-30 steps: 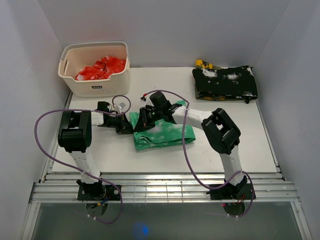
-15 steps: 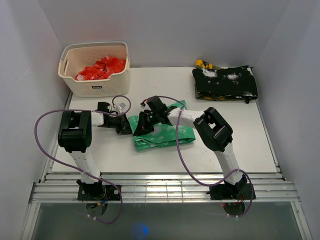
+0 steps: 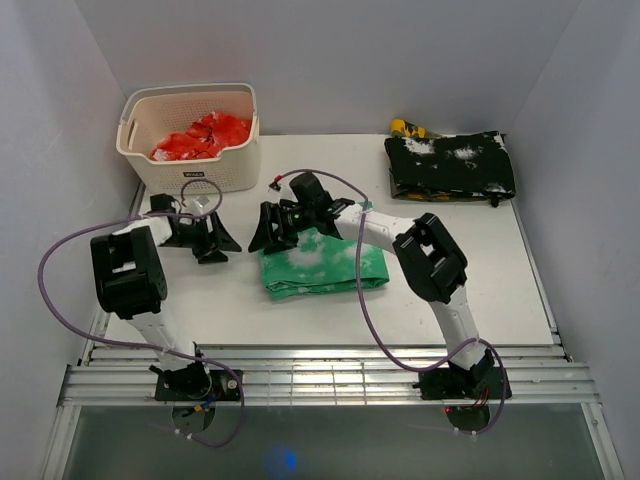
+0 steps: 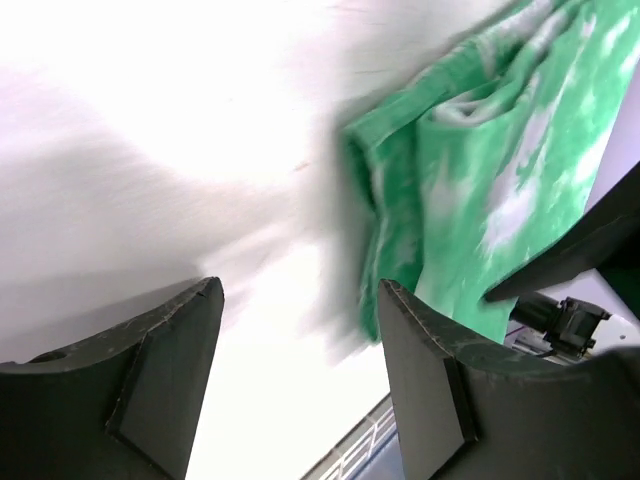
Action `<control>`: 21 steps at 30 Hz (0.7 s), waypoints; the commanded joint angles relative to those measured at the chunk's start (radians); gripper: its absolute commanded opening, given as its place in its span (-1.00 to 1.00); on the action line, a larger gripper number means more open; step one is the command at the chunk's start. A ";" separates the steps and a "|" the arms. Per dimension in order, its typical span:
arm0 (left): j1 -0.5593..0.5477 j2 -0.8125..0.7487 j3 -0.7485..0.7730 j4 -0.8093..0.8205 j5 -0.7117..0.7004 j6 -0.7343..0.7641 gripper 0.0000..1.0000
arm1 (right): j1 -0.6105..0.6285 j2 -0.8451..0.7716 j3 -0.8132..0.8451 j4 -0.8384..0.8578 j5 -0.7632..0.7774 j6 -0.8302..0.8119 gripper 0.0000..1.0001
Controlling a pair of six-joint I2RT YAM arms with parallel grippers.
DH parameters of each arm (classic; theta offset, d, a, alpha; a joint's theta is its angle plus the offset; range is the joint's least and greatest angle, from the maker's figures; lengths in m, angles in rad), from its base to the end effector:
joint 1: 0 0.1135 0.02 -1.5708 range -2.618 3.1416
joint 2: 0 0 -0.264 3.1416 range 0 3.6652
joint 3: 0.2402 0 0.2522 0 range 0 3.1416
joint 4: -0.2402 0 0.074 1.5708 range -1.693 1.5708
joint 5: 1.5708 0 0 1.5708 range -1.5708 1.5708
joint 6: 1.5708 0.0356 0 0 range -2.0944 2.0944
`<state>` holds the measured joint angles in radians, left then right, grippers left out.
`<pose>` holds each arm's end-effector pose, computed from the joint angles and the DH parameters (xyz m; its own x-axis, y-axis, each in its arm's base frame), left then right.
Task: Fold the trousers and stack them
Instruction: Fold the trousers
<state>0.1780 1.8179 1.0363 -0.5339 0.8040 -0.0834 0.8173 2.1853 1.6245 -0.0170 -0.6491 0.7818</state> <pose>0.3250 0.0324 0.1440 -0.9537 -0.2303 -0.1936 -0.0234 0.6983 -0.7154 0.3246 0.3774 0.1938 -0.9186 -0.1588 -0.3618 -0.3948 0.4054 0.8245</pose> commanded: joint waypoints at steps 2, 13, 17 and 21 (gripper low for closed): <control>0.098 -0.115 0.077 -0.176 0.023 0.184 0.49 | -0.062 -0.100 0.052 0.034 -0.125 -0.139 0.57; -0.153 -0.324 0.001 0.024 0.439 0.050 0.39 | -0.372 -0.381 -0.202 -0.299 -0.510 -0.628 0.80; -0.262 -0.313 -0.136 0.224 0.455 -0.133 0.38 | -0.385 -0.351 -0.300 -0.354 -0.598 -0.693 0.83; -0.316 -0.214 -0.196 0.288 0.460 -0.185 0.31 | -0.394 -0.242 -0.450 -0.359 -0.632 -0.730 0.93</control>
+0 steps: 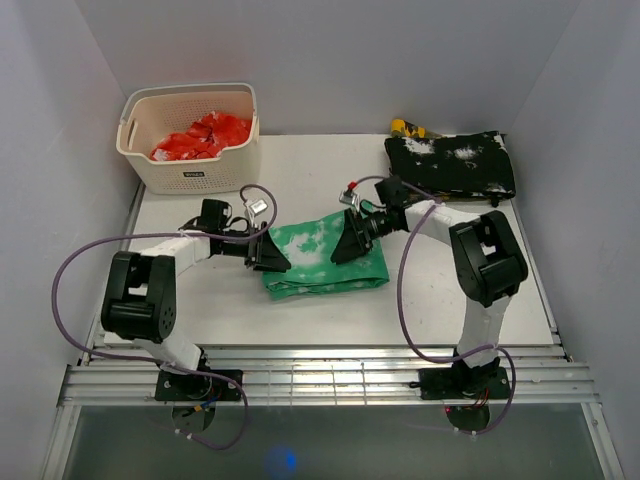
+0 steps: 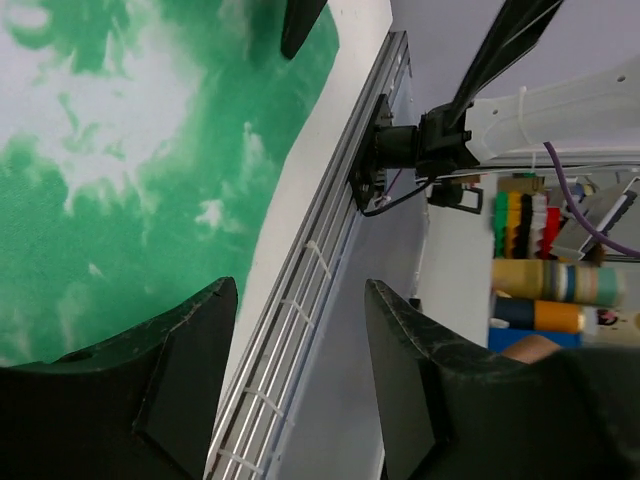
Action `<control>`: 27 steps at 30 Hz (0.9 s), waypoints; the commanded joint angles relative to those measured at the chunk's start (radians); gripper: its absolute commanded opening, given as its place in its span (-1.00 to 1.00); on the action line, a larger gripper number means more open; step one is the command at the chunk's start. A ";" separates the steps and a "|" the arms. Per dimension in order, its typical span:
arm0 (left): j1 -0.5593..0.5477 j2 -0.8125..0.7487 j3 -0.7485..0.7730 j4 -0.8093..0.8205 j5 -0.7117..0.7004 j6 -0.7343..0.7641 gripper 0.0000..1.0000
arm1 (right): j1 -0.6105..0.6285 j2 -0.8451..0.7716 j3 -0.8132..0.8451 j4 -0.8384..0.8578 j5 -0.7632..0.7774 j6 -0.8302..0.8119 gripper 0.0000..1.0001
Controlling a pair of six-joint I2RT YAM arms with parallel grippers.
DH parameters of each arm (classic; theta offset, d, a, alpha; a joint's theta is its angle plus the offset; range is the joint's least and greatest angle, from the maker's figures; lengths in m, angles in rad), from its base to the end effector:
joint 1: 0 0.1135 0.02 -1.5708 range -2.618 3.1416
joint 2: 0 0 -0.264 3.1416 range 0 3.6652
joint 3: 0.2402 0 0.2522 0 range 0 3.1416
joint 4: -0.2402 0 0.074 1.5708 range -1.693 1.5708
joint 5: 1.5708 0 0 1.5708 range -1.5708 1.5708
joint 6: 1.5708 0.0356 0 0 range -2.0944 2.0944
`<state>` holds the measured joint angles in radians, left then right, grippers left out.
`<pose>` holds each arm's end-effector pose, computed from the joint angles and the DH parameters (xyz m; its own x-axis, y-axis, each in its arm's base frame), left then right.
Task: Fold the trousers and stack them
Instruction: Fold the trousers
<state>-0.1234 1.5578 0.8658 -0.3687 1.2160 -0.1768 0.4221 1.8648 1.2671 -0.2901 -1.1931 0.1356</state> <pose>0.2794 -0.0683 0.1920 -0.9400 0.0550 -0.3367 0.3371 0.3028 -0.8915 0.3402 0.1890 0.2103 -0.7939 -0.3019 -0.5279 -0.5843 0.1382 0.7997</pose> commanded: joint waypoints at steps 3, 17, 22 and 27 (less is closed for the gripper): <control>-0.015 0.172 -0.053 0.059 -0.002 -0.075 0.16 | -0.006 0.143 -0.172 -0.084 -0.100 -0.109 0.99; 0.076 0.337 0.174 -0.206 -0.176 0.250 0.05 | -0.025 0.090 -0.223 -0.040 -0.016 -0.143 0.89; 0.079 0.212 0.318 -0.479 -0.037 0.528 0.13 | -0.052 -0.101 -0.106 -0.044 0.016 -0.116 0.96; 0.074 0.185 0.296 -0.222 0.062 0.268 0.24 | -0.103 -0.037 0.020 -0.041 0.032 -0.084 0.97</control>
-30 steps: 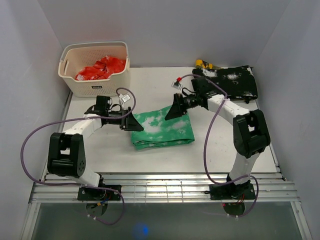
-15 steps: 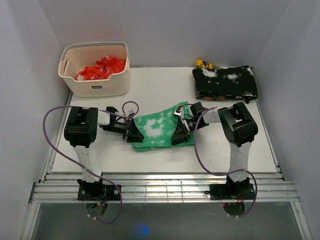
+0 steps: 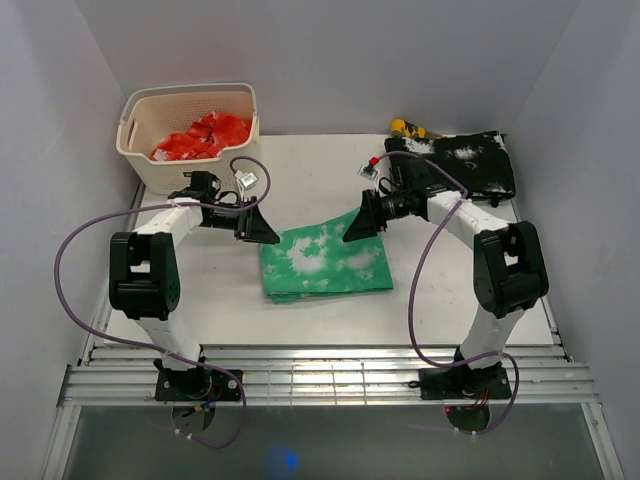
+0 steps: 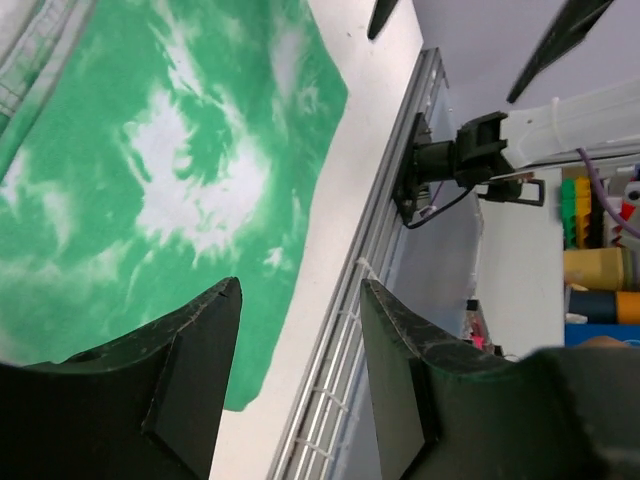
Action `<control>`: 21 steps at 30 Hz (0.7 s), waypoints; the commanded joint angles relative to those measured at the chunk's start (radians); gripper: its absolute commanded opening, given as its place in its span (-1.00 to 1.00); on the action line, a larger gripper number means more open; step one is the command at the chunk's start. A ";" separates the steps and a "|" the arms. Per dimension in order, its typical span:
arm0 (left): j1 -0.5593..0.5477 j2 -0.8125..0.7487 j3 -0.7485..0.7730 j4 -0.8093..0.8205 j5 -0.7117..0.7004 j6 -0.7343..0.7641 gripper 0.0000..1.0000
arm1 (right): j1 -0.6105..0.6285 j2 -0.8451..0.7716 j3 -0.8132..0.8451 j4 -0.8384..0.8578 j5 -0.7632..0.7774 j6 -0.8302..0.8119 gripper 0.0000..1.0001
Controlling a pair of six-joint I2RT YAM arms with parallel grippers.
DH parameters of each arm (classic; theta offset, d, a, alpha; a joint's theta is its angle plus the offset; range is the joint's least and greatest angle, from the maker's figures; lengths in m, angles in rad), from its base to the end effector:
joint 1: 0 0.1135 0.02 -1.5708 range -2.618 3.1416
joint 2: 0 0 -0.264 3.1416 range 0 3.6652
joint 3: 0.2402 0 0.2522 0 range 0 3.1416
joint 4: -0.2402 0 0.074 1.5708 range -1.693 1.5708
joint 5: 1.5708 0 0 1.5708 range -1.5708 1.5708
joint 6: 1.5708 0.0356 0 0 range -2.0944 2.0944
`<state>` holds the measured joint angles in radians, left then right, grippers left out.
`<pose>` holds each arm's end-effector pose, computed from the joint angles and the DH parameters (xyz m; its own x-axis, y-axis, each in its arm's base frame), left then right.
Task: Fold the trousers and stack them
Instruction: Fold the trousers
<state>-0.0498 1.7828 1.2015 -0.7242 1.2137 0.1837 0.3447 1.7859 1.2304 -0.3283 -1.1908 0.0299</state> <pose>0.3338 -0.0500 0.2038 -0.8996 0.1088 -0.4229 0.4344 0.3224 -0.8410 0.3384 0.1566 0.2258 -0.7477 -0.2566 -0.6125 -0.6576 0.1578 0.7366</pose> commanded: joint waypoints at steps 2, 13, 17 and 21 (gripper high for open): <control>0.001 -0.048 -0.085 0.265 0.047 -0.289 0.24 | -0.041 0.113 0.081 0.005 0.028 0.033 0.97; 0.013 0.283 -0.011 0.540 -0.195 -0.471 0.20 | -0.099 0.431 0.205 0.167 0.155 0.120 0.89; 0.036 0.326 0.137 0.473 -0.186 -0.422 0.18 | -0.107 0.394 0.265 0.157 0.145 0.142 0.88; 0.038 0.177 0.072 0.430 -0.202 -0.372 0.29 | -0.122 0.252 0.258 0.068 0.145 0.142 0.91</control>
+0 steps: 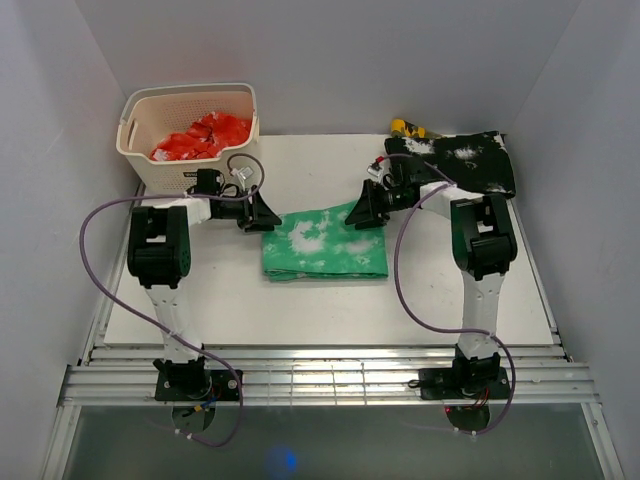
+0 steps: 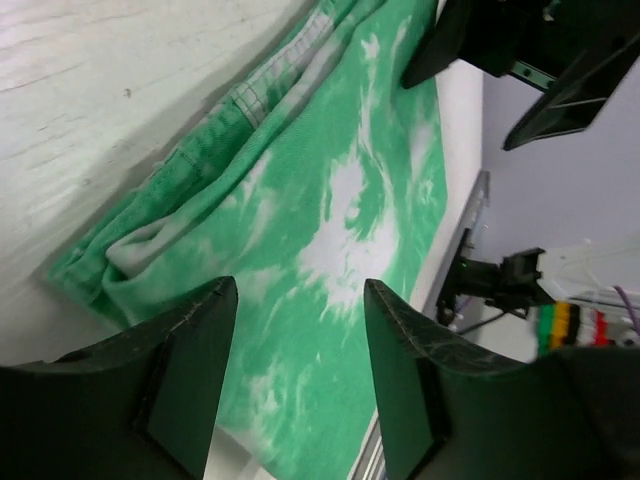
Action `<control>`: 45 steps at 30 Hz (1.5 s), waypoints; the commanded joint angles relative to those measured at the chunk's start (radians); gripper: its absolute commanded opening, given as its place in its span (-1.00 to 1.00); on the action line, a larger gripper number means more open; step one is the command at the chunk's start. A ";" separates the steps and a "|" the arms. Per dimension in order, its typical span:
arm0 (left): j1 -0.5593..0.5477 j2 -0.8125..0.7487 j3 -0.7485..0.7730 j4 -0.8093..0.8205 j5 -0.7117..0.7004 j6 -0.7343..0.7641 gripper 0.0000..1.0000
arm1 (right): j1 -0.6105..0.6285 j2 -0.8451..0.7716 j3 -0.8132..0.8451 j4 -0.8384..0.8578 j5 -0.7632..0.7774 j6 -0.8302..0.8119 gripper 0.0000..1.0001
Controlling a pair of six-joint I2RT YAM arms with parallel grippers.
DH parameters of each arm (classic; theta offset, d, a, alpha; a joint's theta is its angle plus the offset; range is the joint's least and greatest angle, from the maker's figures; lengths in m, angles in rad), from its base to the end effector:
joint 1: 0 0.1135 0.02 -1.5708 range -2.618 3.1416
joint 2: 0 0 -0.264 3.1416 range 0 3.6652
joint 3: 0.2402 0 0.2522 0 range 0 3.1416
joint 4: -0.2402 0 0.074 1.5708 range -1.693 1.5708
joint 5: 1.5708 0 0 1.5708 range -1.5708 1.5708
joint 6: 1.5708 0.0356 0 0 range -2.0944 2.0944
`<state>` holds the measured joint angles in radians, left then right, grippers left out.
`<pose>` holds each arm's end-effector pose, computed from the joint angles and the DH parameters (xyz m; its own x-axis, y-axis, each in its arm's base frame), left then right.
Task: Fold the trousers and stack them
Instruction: Fold the trousers, then neatly place the folded trousers to the corner
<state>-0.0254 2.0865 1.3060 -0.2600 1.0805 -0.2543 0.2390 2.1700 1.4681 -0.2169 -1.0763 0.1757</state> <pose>0.4114 -0.0419 0.1351 -0.9499 -0.0944 -0.2981 0.2264 0.4501 -0.8638 0.4296 0.1369 0.1469 -0.8707 -0.1268 -0.4751 -0.4865 0.3624 0.7949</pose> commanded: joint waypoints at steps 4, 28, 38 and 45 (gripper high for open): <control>0.024 -0.363 -0.174 -0.068 -0.230 0.046 0.43 | -0.055 -0.333 -0.119 -0.078 0.155 0.013 0.96; -0.062 -0.412 -0.677 0.328 -0.556 -0.411 0.59 | -0.087 -0.314 -0.620 0.263 0.311 0.255 0.89; -0.099 -0.367 -0.574 0.231 -0.600 -0.401 -0.39 | -0.069 -0.317 -0.528 0.240 0.319 0.243 0.23; -0.136 -0.469 -0.528 0.223 -0.608 -0.326 -1.00 | -0.047 -0.414 -0.421 0.151 0.364 0.165 -0.71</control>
<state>-0.1459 1.6859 0.7517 0.0010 0.5663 -0.6582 0.1833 1.8378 0.9588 -0.0475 -0.7559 0.4046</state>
